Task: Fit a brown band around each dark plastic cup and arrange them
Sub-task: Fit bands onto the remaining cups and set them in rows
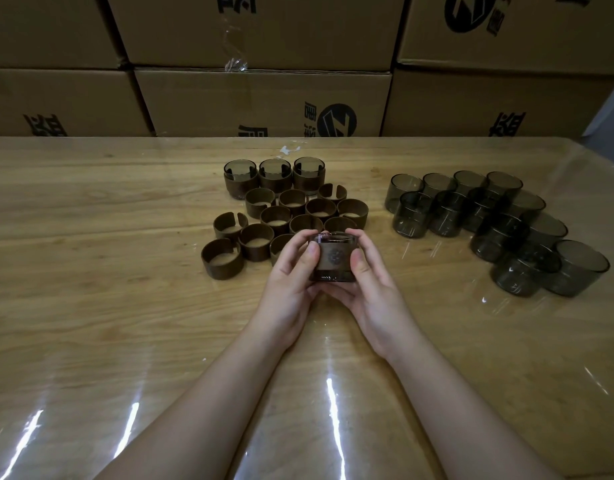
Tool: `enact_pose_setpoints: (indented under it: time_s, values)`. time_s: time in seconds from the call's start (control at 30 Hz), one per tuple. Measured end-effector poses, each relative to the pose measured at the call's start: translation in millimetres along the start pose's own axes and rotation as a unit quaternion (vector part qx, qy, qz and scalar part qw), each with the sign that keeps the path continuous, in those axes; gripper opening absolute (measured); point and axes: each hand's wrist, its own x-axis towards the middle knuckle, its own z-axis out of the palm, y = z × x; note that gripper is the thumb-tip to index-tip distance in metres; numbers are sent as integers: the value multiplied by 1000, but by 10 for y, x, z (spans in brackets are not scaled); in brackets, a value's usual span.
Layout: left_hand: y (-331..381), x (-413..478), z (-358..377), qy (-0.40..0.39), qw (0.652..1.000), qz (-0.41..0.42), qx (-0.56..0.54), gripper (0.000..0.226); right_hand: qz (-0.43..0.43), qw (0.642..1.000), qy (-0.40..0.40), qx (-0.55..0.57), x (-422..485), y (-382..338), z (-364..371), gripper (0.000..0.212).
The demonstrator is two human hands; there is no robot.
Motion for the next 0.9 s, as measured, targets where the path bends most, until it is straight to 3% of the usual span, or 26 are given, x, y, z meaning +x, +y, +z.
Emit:
enact_pose_setpoints:
  time_s: [0.9]
  values:
    - [-13,1,-14,-12,1000,10,15,25,-9,1000,7,-23,25,51,-8,31]
